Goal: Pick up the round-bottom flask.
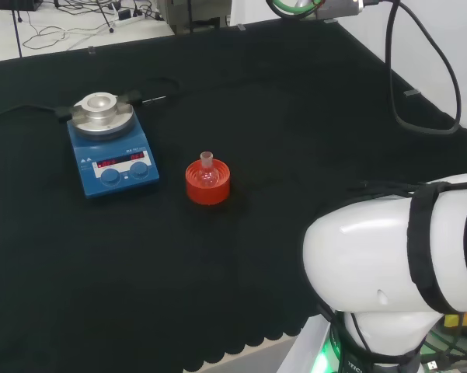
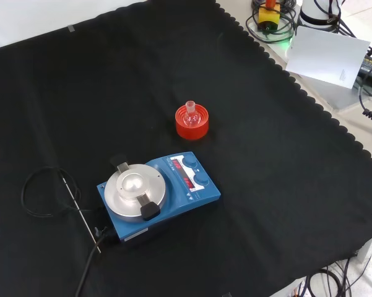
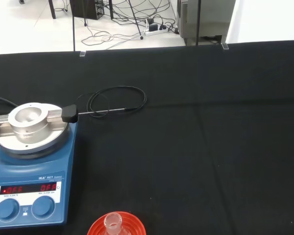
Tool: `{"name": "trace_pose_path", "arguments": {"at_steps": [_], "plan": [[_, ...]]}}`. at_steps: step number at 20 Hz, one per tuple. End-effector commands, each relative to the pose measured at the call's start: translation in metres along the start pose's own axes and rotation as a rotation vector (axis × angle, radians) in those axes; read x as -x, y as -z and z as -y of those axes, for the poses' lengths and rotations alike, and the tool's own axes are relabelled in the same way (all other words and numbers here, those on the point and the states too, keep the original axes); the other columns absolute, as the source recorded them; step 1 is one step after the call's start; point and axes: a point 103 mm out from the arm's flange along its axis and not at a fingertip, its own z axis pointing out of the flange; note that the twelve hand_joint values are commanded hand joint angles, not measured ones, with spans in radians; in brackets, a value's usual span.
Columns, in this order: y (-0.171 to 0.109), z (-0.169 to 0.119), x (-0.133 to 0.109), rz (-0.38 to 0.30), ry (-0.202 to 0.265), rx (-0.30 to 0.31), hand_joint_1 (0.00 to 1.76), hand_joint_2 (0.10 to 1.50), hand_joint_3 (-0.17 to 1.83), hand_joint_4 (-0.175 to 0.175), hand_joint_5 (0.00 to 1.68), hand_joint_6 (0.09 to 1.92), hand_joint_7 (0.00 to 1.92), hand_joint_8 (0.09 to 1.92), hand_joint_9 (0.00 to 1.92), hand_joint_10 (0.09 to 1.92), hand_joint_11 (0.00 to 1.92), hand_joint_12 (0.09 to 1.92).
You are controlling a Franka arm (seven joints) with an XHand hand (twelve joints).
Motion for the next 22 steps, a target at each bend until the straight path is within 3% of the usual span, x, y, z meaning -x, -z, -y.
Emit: {"name": "trace_pose_path", "arguments": {"at_steps": [1, 3, 5, 12, 22], "plan": [[0.0, 0.0, 0.001, 0.005, -0.001, 0.009, 0.4, 1.07, 0.64, -0.024, 0.21, 0.49, 0.27, 0.78, 0.4, 0.86, 0.22, 1.36], [0.001, 0.0, 0.004, 0.004, -0.006, 0.007, 0.2, 1.21, 0.44, -0.016, 0.22, 0.41, 0.06, 0.6, 0.21, 0.73, 0.07, 1.38], [0.001, 0.0, 0.002, 0.008, -0.009, 0.008, 0.15, 1.27, 0.35, -0.014, 0.23, 0.37, 0.01, 0.56, 0.17, 0.69, 0.03, 1.38], [-0.018, -0.006, 0.013, -0.016, -0.051, -0.022, 0.14, 1.29, 0.3, -0.014, 0.25, 0.34, 0.0, 0.55, 0.16, 0.68, 0.02, 1.38], [-0.085, -0.036, 0.045, -0.054, -0.124, -0.092, 0.18, 1.27, 0.28, -0.016, 0.26, 0.32, 0.0, 0.55, 0.16, 0.68, 0.01, 1.39]]}}
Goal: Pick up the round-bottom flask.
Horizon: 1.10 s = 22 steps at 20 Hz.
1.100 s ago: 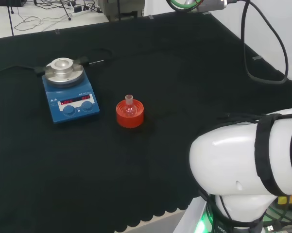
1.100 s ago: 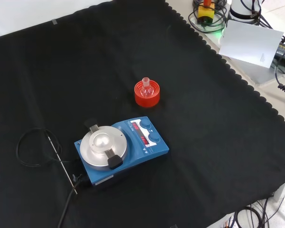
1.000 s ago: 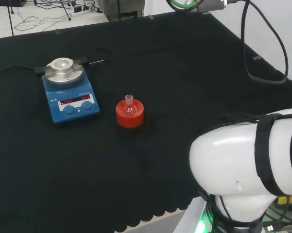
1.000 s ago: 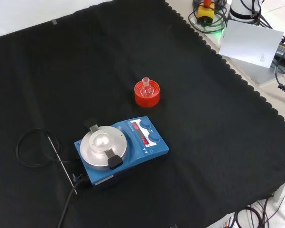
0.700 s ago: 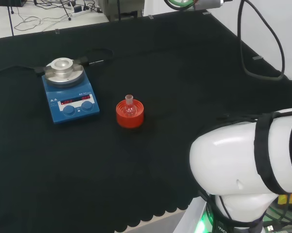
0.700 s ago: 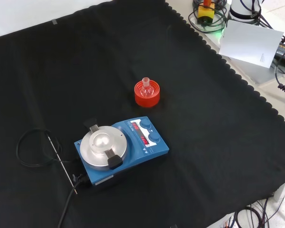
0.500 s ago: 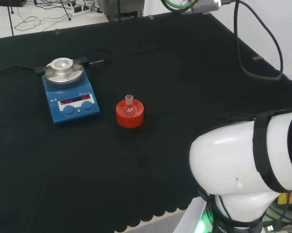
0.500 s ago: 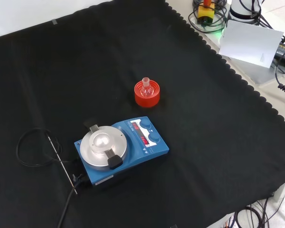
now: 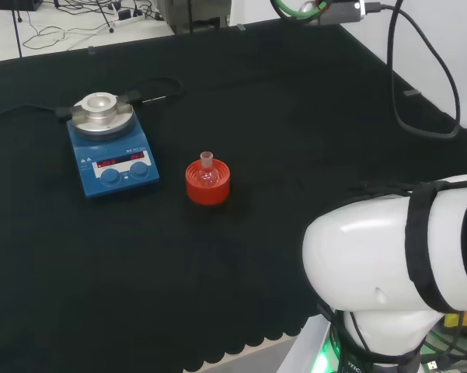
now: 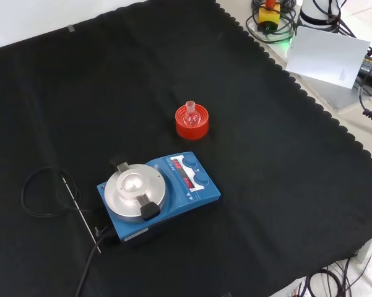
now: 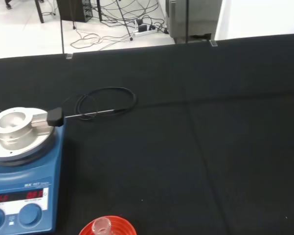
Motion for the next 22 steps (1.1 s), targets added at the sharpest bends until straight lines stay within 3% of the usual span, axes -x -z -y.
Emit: {"name": "trace_pose_path", "arguments": {"at_steps": [1, 9, 17, 22], "plan": [[-0.078, -0.033, 0.032, -0.034, -0.079, -0.106, 0.18, 1.27, 0.28, -0.016, 0.26, 0.32, 0.0, 0.55, 0.16, 0.68, 0.01, 1.39], [-0.138, -0.065, 0.036, -0.064, -0.071, -0.16, 0.2, 1.27, 0.27, -0.021, 0.28, 0.3, 0.01, 0.55, 0.17, 0.68, 0.01, 1.39], [-0.18, -0.073, 0.025, -0.081, -0.054, -0.2, 0.22, 1.25, 0.26, -0.024, 0.29, 0.28, 0.02, 0.55, 0.17, 0.69, 0.01, 1.4], [-0.211, -0.07, 0.015, -0.104, 0.01, -0.191, 0.37, 1.15, 0.24, -0.024, 0.3, 0.23, 0.04, 0.56, 0.2, 0.69, 0.02, 1.4]]}}
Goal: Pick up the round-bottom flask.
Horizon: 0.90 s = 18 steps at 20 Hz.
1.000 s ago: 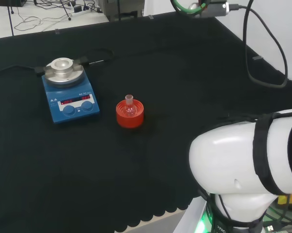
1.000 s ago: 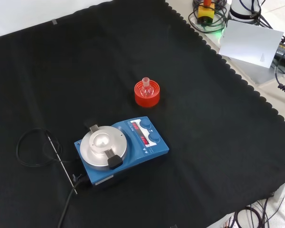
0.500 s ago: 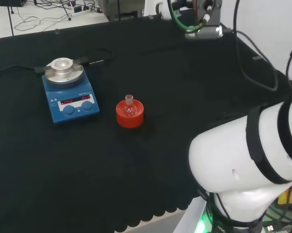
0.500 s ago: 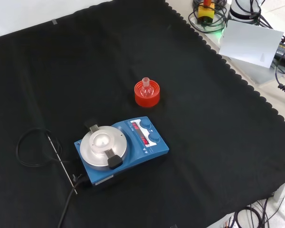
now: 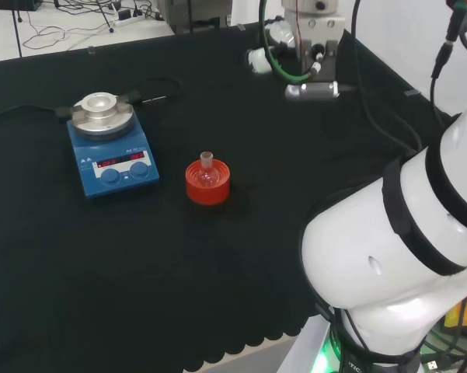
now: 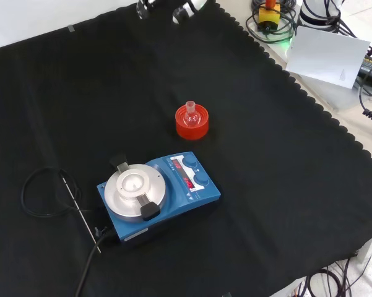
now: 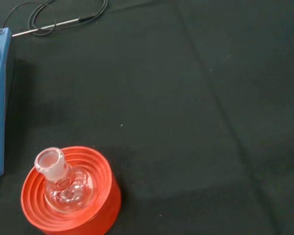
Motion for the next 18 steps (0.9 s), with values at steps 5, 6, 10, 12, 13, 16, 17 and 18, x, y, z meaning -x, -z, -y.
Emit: {"name": "trace_pose_path", "arguments": {"at_steps": [5, 6, 10, 12, 13, 16, 17, 18], "plan": [[-0.065, -0.006, -0.017, -0.028, 0.078, -0.028, 0.63, 0.94, 0.25, -0.028, 0.4, 0.13, 0.09, 0.59, 0.28, 0.69, 0.07, 1.4], [-0.07, -0.007, -0.019, -0.034, 0.078, -0.032, 0.67, 0.9, 0.29, -0.03, 0.42, 0.12, 0.1, 0.59, 0.3, 0.69, 0.08, 1.4], [-0.088, -0.012, -0.031, -0.044, 0.094, -0.057, 0.79, 0.76, 0.47, -0.038, 0.49, 0.1, 0.13, 0.6, 0.34, 0.68, 0.11, 1.39], [-0.095, -0.014, -0.037, -0.051, 0.097, -0.055, 0.81, 0.72, 0.52, -0.04, 0.52, 0.1, 0.14, 0.6, 0.35, 0.68, 0.11, 1.39], [-0.098, -0.015, -0.039, -0.05, 0.102, -0.054, 0.82, 0.71, 0.53, -0.041, 0.53, 0.1, 0.14, 0.61, 0.35, 0.68, 0.11, 1.39], [-0.109, -0.016, -0.046, -0.055, 0.115, -0.057, 0.84, 0.68, 0.56, -0.043, 0.57, 0.12, 0.15, 0.61, 0.37, 0.68, 0.12, 1.39], [-0.112, -0.017, -0.048, -0.057, 0.118, -0.061, 0.84, 0.67, 0.58, -0.043, 0.58, 0.13, 0.15, 0.61, 0.37, 0.68, 0.12, 1.39], [-0.116, -0.018, -0.05, -0.057, 0.122, -0.063, 0.85, 0.67, 0.59, -0.044, 0.58, 0.14, 0.16, 0.61, 0.37, 0.68, 0.12, 1.39]]}}
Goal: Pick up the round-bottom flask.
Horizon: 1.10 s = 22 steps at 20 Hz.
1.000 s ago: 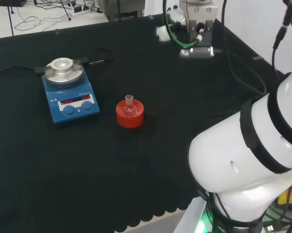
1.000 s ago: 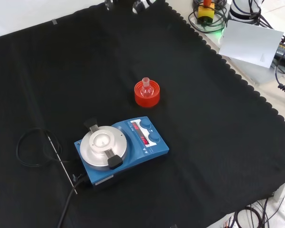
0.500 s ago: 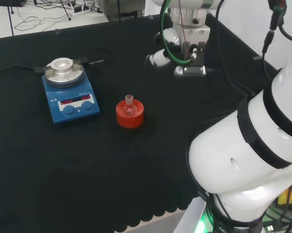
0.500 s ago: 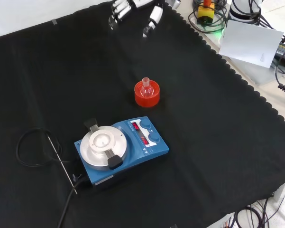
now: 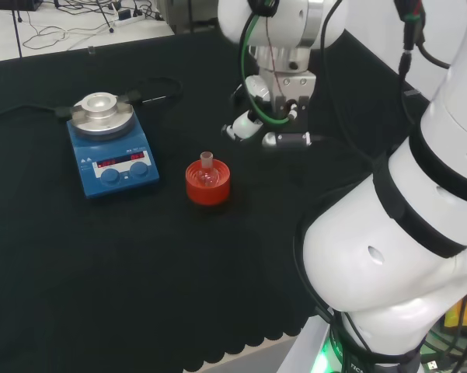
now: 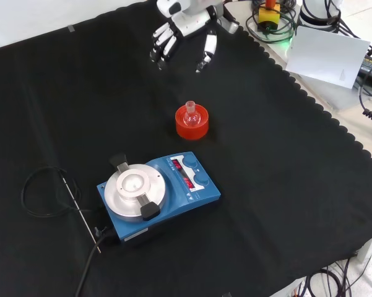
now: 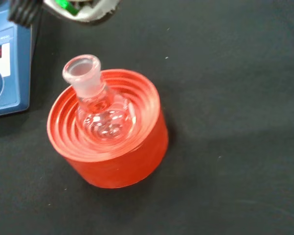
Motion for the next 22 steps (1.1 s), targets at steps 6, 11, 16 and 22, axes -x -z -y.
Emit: {"name": "trace_pose_path", "arguments": {"at_steps": [6, 11, 16, 22], "plan": [[-0.043, -0.016, -0.024, -0.028, 0.051, -0.015, 0.86, 0.66, 0.61, -0.045, 0.58, 0.14, 0.17, 0.62, 0.38, 0.68, 0.12, 1.39], [-0.059, -0.025, -0.027, -0.03, 0.06, -0.04, 0.86, 0.64, 0.64, -0.046, 0.57, 0.16, 0.17, 0.62, 0.39, 0.68, 0.12, 1.39], [-0.072, -0.031, -0.032, -0.038, 0.072, -0.039, 0.86, 0.63, 0.64, -0.046, 0.56, 0.16, 0.17, 0.63, 0.39, 0.68, 0.13, 1.39], [-0.087, -0.035, -0.035, -0.033, 0.073, -0.042, 0.86, 0.62, 0.64, -0.045, 0.58, 0.18, 0.18, 0.63, 0.4, 0.68, 0.13, 1.39]]}}
